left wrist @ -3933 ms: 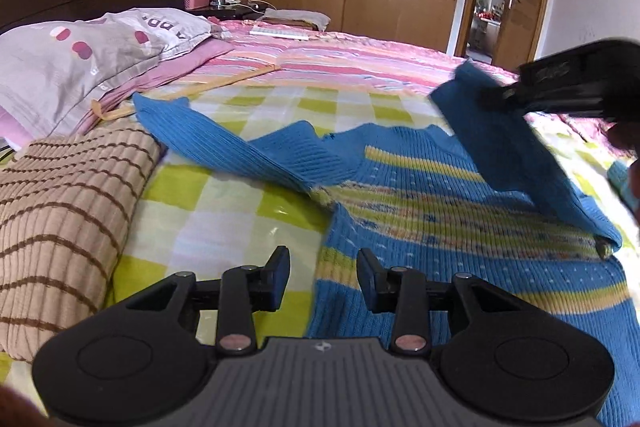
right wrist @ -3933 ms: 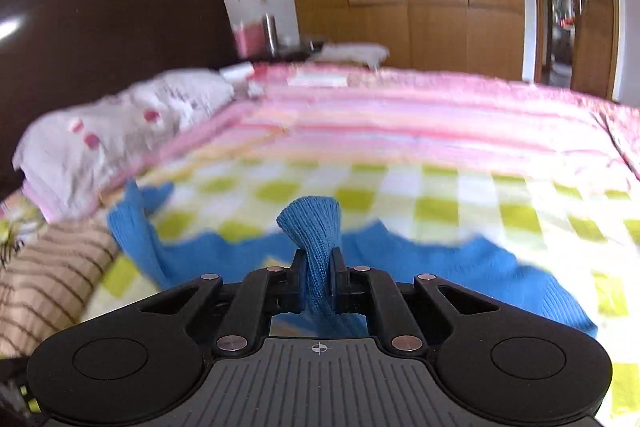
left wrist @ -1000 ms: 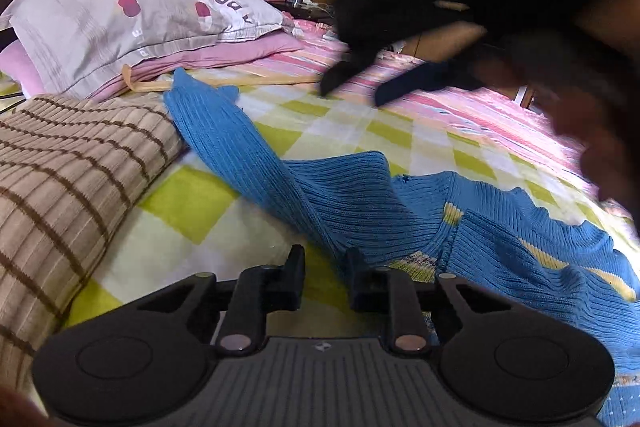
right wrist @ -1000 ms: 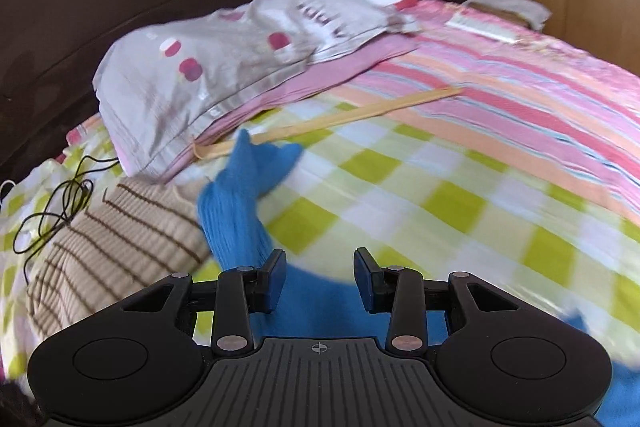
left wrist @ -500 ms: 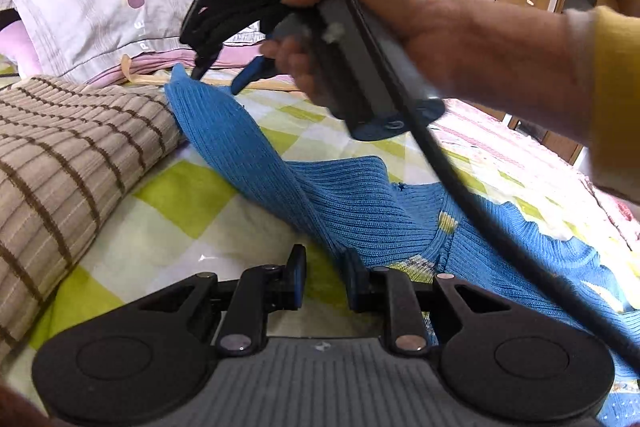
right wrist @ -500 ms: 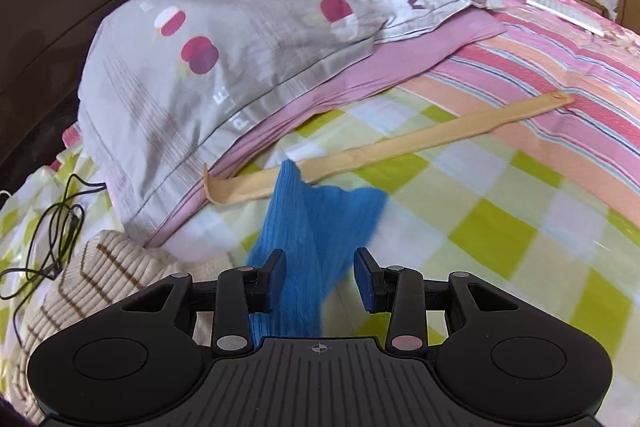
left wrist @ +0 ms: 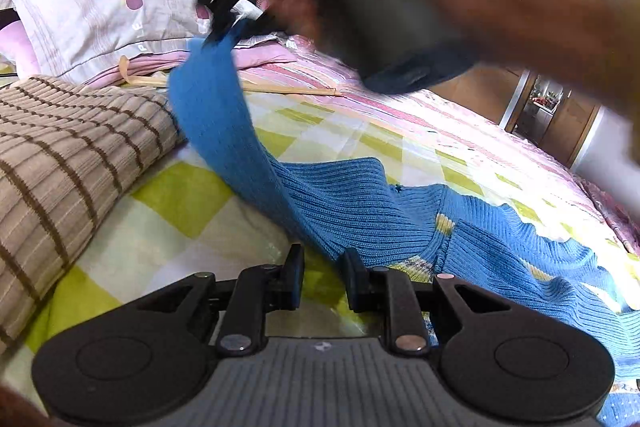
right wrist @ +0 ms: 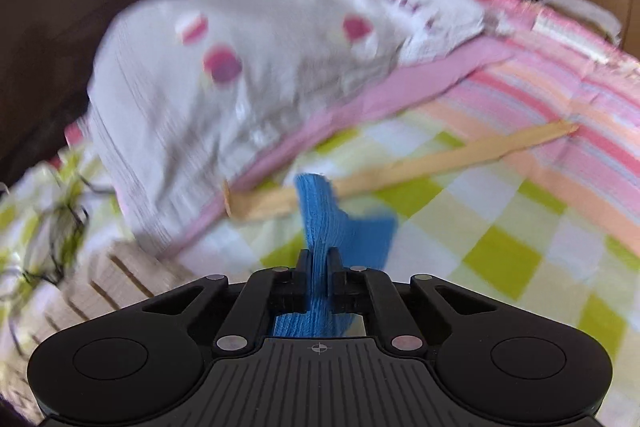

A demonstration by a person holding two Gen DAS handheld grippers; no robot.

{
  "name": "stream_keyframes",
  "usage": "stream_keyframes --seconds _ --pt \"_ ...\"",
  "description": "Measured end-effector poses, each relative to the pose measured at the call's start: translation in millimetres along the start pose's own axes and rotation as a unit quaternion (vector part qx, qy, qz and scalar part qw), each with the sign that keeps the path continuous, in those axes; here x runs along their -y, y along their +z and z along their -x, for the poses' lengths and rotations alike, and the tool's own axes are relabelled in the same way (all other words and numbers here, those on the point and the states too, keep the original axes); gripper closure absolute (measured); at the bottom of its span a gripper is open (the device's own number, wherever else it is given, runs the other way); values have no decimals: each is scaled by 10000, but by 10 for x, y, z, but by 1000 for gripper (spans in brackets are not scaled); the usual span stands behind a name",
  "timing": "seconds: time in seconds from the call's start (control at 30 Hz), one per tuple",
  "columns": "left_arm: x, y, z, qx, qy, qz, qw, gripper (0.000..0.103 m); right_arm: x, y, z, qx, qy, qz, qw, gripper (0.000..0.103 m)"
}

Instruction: Fold small clothes

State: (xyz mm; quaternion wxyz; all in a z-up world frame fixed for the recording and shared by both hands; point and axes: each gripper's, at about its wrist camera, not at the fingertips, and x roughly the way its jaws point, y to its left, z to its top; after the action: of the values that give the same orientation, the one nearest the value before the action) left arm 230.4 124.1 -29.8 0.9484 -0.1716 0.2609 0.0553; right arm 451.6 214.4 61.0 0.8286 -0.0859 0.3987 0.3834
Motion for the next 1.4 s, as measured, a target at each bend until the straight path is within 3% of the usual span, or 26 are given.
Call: stream_keyframes --seconds 0.17,0.3,0.5,0.7,0.77,0.93,1.0,1.13,1.2,1.4 --pt "7 14 27 -14 -49 -33 10000 68 206 -16 797 647 -212 -417 9968 97" --pt "88 46 79 29 63 -276 9996 63 458 -242 1522 1139 -351 -833 9894 97" --pt "299 81 160 79 181 -848 9962 62 904 -1002 2532 1783 -638 -1664 9677 97" --pt "555 -46 151 -21 209 -1563 9875 61 1152 -1996 3307 2382 -1189 -2364 9345 97" --pt "621 -114 131 -100 289 -1854 9822 61 1190 -2356 3353 2415 -1454 -2505 9262 97" --pt "683 -190 139 -238 492 -2286 9720 61 1449 -3124 2991 1783 -1690 -3306 9112 90" --pt "699 -193 173 -215 558 -2418 9685 61 1508 -3332 2918 1715 -1672 -3592 9020 90" --pt "747 -192 171 -232 638 -2583 9637 61 1605 -3609 2947 1956 -1450 -4045 8815 79" --pt "788 -193 175 -195 673 -2650 9617 61 1667 -3685 2983 2027 -1472 -4102 8769 75" --pt "853 -181 157 -161 735 -2743 9587 61 1858 -3872 3045 2304 -1349 -4476 8534 70"
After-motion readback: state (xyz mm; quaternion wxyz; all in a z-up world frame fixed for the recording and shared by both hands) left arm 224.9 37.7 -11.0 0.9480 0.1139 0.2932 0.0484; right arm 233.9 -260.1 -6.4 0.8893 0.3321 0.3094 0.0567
